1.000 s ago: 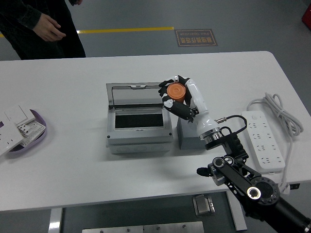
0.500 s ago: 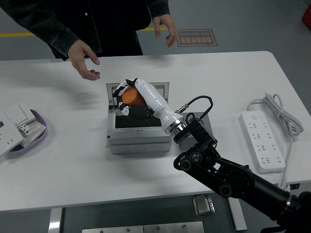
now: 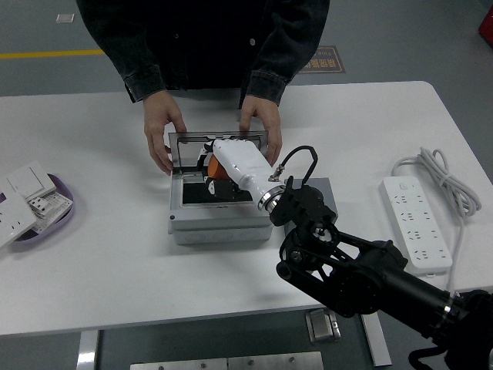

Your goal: Pick up the cylinder from the cube,place it in the box,flap close box

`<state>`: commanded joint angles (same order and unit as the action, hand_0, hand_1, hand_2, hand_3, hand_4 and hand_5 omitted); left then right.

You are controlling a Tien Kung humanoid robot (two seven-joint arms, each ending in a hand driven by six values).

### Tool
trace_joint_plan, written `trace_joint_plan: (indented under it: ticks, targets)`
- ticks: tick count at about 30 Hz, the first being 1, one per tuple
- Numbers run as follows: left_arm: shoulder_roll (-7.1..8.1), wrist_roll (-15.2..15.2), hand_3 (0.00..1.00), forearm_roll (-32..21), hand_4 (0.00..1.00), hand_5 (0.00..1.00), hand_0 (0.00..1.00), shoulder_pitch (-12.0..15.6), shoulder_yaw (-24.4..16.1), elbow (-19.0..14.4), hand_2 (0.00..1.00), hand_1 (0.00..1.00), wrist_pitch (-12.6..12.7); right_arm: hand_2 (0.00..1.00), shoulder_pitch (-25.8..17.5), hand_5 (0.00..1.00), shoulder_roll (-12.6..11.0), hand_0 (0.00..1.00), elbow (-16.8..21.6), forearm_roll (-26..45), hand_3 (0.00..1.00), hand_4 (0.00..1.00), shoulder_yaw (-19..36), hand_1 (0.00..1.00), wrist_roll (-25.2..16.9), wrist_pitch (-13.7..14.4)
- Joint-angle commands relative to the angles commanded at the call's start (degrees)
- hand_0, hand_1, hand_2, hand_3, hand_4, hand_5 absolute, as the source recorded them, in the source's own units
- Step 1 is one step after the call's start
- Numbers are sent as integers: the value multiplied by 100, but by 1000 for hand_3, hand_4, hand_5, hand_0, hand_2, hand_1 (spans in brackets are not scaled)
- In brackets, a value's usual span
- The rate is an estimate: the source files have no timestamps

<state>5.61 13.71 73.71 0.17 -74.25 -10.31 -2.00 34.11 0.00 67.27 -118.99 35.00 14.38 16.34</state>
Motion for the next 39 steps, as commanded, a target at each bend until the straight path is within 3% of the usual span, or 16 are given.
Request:
trace_joint_plan:
  ticks: [1, 6, 7, 12, 13, 18, 19, 24, 25, 30, 31, 36, 37, 39]
  targets:
    - [0, 0, 609, 5, 679, 311, 602, -2, -4, 0, 568, 587, -1, 384, 10, 2, 0, 2, -10, -63, 310, 2, -25, 227, -2, 2]
    - [1, 2, 609, 25, 679, 311, 602, -6, -21, 0, 568, 587, -4, 384, 44, 2, 0, 2, -33, -107, 310, 2, -113, 227, -122, 55]
    - [1, 3, 609, 28, 681, 311, 602, -5, -24, 0, 568, 587, -4, 497, 47, 2, 0, 183, -36, -93, 429, 104, -125, 378, -158, 64]
    - [0, 7, 609, 37, 681, 311, 602, 0, -31, 0, 568, 587, -5, 497, 49, 2, 0, 183, -69, 6, 429, 104, -188, 378, -333, 37]
    - [-1, 7, 608, 39, 681, 313, 602, -1, -33, 0, 568, 588, -6, 561, 48, 59, 0, 399, -77, 32, 497, 166, -201, 522, -359, 12]
    - [-3, 3, 608, 47, 681, 313, 602, -10, -43, 0, 568, 588, -14, 561, 35, 59, 0, 399, -135, 164, 497, 166, -248, 522, -405, -113]
    - [-3, 2, 608, 47, 682, 314, 601, -11, -43, 0, 568, 587, -15, 607, 32, 21, 0, 577, -146, 179, 578, 341, -244, 582, -397, -131]
    - [1, 3, 608, 56, 682, 314, 601, -12, -48, 0, 568, 587, -18, 607, 15, 21, 0, 577, -204, 244, 578, 341, -221, 582, -351, -267]
    - [1, 3, 608, 57, 680, 313, 602, -12, -48, 0, 568, 588, -19, 656, 11, 172, 0, 626, -212, 251, 648, 583, -218, 626, -346, -294]
    - [-1, 1, 608, 65, 680, 313, 602, -14, -51, 0, 568, 588, -22, 656, -6, 172, 0, 626, -237, 284, 648, 583, -215, 626, -345, -389]
    - [-2, 1, 608, 68, 679, 311, 602, -15, -54, 0, 567, 587, -23, 674, -9, 243, 0, 680, -240, 292, 673, 567, -214, 646, -348, -397]
    - [-6, -1, 608, 78, 679, 311, 602, -19, -57, 0, 567, 587, -27, 674, -37, 243, 0, 680, -253, 348, 673, 567, -165, 646, -392, -417]
    - [-7, -1, 608, 82, 678, 311, 601, -18, -59, 0, 566, 588, -27, 687, -43, 299, 0, 723, -254, 356, 678, 671, -151, 658, -403, -419]
    - [-8, -3, 608, 81, 678, 311, 601, -17, -56, 0, 566, 588, -29, 687, -54, 299, 0, 723, -250, 394, 678, 671, -132, 658, -431, -410]
